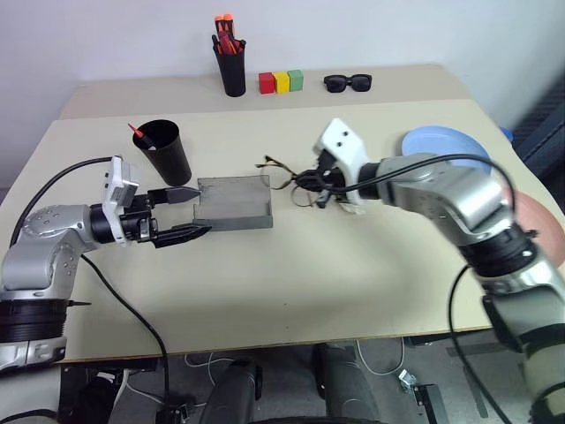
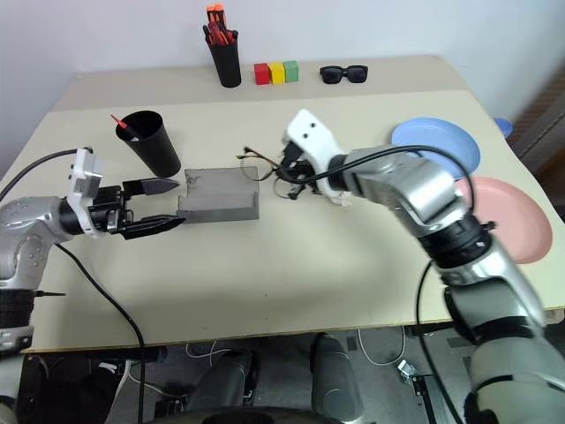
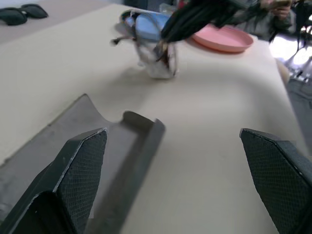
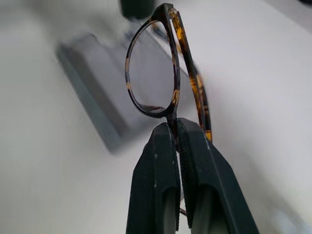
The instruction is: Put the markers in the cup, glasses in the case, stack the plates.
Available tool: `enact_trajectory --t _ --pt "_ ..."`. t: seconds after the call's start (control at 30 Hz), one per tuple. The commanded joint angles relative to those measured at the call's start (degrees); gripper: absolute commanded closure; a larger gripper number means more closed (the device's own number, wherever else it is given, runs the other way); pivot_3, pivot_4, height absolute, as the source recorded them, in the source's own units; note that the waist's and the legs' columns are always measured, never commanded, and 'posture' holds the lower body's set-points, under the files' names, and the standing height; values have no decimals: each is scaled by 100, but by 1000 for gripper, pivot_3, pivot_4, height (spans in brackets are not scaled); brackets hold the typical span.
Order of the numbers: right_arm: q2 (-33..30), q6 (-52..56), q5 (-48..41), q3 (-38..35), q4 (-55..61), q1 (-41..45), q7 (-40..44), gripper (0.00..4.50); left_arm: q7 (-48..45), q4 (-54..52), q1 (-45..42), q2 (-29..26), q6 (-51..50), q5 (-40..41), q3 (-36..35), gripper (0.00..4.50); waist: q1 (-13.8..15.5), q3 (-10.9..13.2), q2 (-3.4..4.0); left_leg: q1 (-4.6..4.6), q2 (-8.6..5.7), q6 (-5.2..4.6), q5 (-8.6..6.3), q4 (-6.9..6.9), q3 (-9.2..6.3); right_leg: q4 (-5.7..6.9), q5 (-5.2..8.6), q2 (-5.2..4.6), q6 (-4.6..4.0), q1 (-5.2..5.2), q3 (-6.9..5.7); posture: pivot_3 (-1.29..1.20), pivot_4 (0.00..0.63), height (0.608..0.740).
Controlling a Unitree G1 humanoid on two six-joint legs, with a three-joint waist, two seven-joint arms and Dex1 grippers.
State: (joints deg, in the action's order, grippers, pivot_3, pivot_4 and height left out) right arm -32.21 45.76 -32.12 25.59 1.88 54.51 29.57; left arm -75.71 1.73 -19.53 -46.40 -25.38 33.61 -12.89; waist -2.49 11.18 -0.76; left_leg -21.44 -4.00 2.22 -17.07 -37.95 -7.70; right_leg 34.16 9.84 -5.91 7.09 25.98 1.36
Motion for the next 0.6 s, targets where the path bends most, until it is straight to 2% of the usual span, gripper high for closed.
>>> enact_trajectory --t 0.03,0.1,0.23,0.4,0.6 --pt "683 -504 550 -77 -305 229 -9 4447 91 -495 422 -264 -227 338 -523 0 0 0 0 -4 1 1 1 1 -1 1 -2 0 -3 7 0 0 150 740" --pt "1049 -870 957 -98 -775 379 -48 4447 167 -651 656 -313 -265 416 -694 0 -3 0 0 -8 0 4 2 3 0 6 -4 0 -5 17 2 0 150 740" --pt "1748 -1148 1136 -375 -1348 591 60 4447 306 -888 895 -270 -180 387 -747 0 23 0 0 -9 0 21 12 7 0 8 -9 1 -13 22 1 0 150 740" --pt "2151 -1355 1584 -167 -1653 386 355 4447 474 -1015 944 -209 -161 444 -787 0 2 -1 -1 -8 0 25 14 9 0 9 -10 2 -14 23 1 0 150 740" --pt "2318 -1276 2218 28 -1889 231 409 4447 525 -1023 981 -205 -111 453 -776 0 -13 -1 -1 -7 1 37 21 21 0 11 -12 3 -17 33 1 0 150 740"
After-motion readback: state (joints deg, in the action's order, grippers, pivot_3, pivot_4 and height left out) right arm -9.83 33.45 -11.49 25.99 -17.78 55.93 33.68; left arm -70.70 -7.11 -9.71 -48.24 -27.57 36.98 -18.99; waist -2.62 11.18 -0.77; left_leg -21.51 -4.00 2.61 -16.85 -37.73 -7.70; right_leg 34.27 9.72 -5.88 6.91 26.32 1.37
